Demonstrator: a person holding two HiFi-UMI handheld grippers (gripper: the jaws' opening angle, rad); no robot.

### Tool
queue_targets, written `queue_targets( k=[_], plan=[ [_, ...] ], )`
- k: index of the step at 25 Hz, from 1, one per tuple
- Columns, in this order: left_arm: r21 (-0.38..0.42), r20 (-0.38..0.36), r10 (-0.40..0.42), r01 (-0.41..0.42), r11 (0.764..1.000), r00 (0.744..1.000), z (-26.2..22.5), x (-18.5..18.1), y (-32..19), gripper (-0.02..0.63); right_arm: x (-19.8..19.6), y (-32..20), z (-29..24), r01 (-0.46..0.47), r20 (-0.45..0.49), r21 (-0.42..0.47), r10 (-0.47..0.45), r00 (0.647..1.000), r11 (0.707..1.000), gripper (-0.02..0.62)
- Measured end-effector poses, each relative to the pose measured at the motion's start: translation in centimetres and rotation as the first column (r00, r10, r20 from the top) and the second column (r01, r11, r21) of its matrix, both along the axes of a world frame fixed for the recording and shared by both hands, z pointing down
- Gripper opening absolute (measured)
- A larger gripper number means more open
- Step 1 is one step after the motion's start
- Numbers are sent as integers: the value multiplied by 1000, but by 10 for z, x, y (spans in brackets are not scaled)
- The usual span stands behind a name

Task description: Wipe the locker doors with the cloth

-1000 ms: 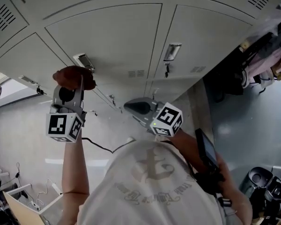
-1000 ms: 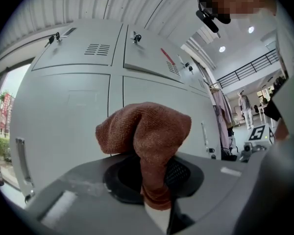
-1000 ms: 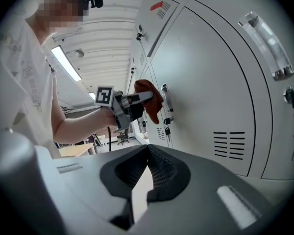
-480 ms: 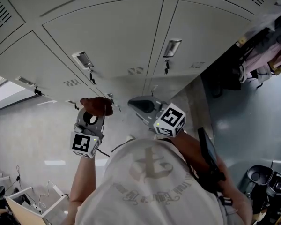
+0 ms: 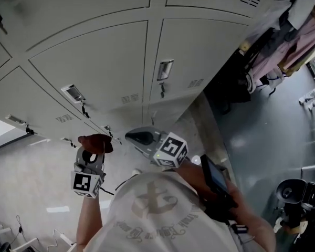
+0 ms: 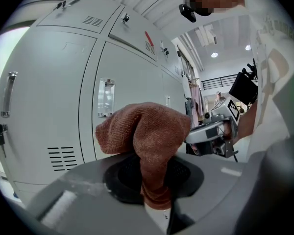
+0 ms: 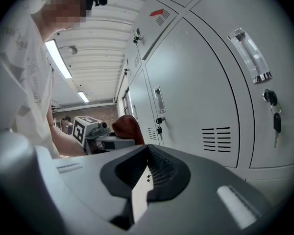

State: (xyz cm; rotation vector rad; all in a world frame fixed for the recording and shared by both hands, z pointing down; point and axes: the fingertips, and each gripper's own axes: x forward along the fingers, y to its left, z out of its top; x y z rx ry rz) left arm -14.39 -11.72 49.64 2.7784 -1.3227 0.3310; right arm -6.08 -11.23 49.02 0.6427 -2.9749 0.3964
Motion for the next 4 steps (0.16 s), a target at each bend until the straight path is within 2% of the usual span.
queue_targets(
  k=[4],
  plan=[
    [-19, 10, 0, 0, 1000, 1000, 1, -4, 10, 84, -7, 7, -1, 3, 17, -15, -3, 1000, 1000, 8]
  ],
)
